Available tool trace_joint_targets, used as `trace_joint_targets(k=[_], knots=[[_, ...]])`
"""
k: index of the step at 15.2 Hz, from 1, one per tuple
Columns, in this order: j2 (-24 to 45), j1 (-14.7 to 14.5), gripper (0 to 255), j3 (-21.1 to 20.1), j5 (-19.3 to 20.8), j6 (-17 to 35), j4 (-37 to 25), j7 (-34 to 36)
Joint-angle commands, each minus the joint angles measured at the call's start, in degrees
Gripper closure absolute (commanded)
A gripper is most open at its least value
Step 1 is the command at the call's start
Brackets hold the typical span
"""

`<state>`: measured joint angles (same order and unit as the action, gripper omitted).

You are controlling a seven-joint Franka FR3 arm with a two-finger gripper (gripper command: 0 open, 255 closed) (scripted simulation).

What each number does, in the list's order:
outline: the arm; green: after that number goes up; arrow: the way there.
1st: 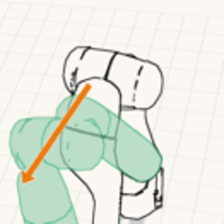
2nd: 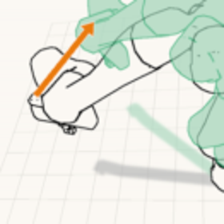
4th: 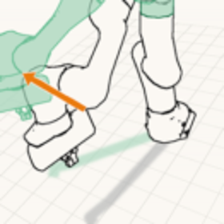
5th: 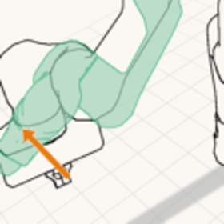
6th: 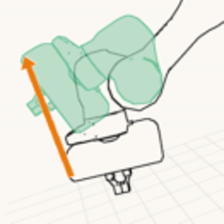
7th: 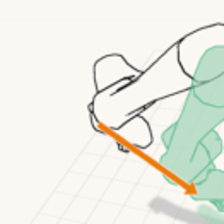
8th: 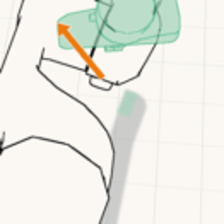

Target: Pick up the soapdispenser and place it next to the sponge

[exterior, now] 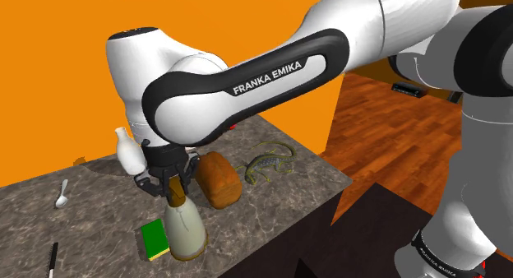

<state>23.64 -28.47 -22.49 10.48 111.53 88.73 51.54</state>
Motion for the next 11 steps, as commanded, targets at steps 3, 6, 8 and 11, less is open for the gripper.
trace_joint_targets(k=[3,6,8,11], knots=[[0.9,-0.04,255,0.22,0.47,2.64,1.74,0.34],[1.6,-0.08,255,0.39,0.83,4.62,3.08,0.6],[2.12,-0.12,255,0.53,1.1,5.91,3.89,0.79],[2.97,-0.2,255,0.75,1.53,7.81,5.0,1.09]])
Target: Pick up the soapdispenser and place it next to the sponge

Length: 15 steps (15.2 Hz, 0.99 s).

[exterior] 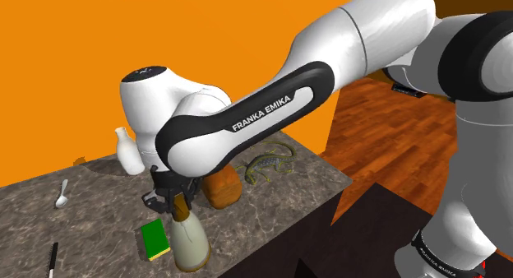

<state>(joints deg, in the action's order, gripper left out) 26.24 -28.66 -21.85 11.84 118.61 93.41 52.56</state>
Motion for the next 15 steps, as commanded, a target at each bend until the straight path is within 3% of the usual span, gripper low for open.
trace_joint_targets(k=[1,15], knots=[[0.68,-0.05,255,0.18,0.33,1.35,0.65,0.18],[5.5,-0.8,255,1.52,2.63,9.04,3.79,1.69]])
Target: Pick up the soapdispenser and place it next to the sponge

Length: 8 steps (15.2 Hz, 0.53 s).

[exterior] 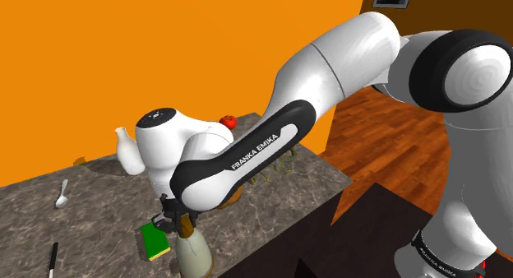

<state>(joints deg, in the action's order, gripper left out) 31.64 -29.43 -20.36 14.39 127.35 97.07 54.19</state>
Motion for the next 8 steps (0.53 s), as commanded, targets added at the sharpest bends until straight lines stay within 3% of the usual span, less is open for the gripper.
trace_joint_targets(k=[1,6,7,8], knots=[[0.1,-0.03,255,0.04,0.08,0.3,0.13,0.06],[0.1,-0.03,255,0.04,0.08,0.3,0.13,0.06],[0.09,-0.02,0,0.04,0.07,0.3,0.14,0.05],[0.09,-0.02,0,0.04,0.07,0.3,0.14,0.06]])
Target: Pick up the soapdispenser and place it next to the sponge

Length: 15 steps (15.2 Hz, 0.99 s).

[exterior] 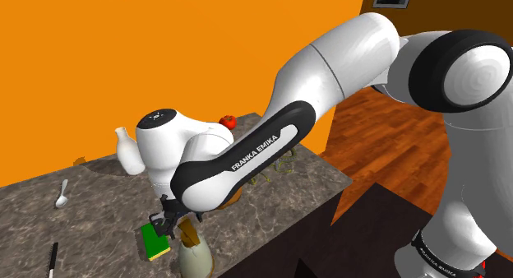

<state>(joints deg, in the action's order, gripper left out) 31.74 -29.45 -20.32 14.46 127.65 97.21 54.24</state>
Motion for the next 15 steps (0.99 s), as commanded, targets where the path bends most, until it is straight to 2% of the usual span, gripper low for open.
trace_joint_targets(k=[1,4,8,15], knots=[[0.0,0.0,0,0.0,0.0,0.0,-0.01,0.0],[0.0,-0.01,0,0.0,0.0,0.0,-0.01,0.01],[-3.84,0.61,0,-1.08,-1.74,-5.38,-1.75,-1.05],[-3.84,0.61,0,-1.08,-1.74,-5.38,-1.75,-1.05]])
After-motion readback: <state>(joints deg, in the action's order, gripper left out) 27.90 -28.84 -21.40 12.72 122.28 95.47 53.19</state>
